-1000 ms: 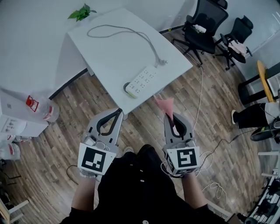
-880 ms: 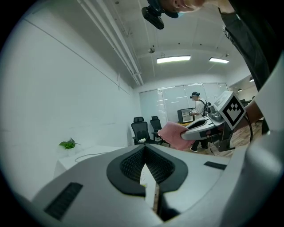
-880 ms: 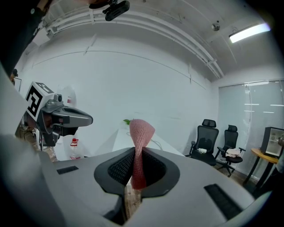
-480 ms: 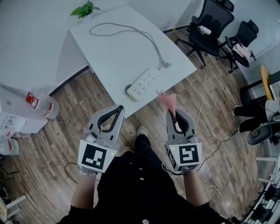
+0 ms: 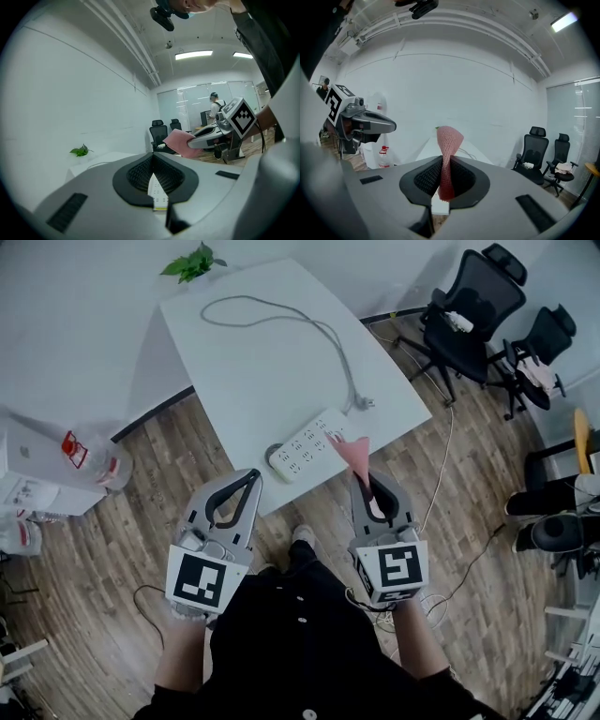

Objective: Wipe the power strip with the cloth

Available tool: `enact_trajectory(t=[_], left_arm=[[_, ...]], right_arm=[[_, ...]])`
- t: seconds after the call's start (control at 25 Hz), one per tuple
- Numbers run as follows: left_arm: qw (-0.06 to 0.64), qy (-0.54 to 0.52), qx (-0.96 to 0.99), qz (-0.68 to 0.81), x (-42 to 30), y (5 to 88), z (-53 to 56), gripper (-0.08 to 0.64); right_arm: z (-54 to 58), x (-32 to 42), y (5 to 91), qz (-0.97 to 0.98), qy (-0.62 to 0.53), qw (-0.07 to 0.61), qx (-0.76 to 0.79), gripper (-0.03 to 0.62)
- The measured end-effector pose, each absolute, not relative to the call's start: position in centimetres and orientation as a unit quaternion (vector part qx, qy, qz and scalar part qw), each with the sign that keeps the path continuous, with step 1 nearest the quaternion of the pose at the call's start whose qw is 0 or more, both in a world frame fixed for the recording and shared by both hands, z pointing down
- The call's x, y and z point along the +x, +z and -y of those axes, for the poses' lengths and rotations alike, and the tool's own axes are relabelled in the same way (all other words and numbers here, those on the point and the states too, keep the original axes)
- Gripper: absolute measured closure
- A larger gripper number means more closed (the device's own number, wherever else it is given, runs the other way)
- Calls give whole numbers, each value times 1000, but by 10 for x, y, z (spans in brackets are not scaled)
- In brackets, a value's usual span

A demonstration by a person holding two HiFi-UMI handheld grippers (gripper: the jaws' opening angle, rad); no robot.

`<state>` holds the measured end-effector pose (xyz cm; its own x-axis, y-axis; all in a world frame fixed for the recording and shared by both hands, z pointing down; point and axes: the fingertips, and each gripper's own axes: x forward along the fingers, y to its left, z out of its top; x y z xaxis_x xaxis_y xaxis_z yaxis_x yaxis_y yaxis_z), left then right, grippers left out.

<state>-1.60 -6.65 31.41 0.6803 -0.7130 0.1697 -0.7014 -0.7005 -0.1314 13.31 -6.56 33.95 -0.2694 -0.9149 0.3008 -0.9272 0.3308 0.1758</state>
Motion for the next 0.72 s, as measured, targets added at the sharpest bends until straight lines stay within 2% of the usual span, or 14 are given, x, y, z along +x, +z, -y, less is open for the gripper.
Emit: enact_trajectory(t=[0.72], left_arm=[[13, -118, -878, -464, 17, 314, 146, 549]], right_arm=[[173, 186, 356, 828, 26, 189, 527, 537]])
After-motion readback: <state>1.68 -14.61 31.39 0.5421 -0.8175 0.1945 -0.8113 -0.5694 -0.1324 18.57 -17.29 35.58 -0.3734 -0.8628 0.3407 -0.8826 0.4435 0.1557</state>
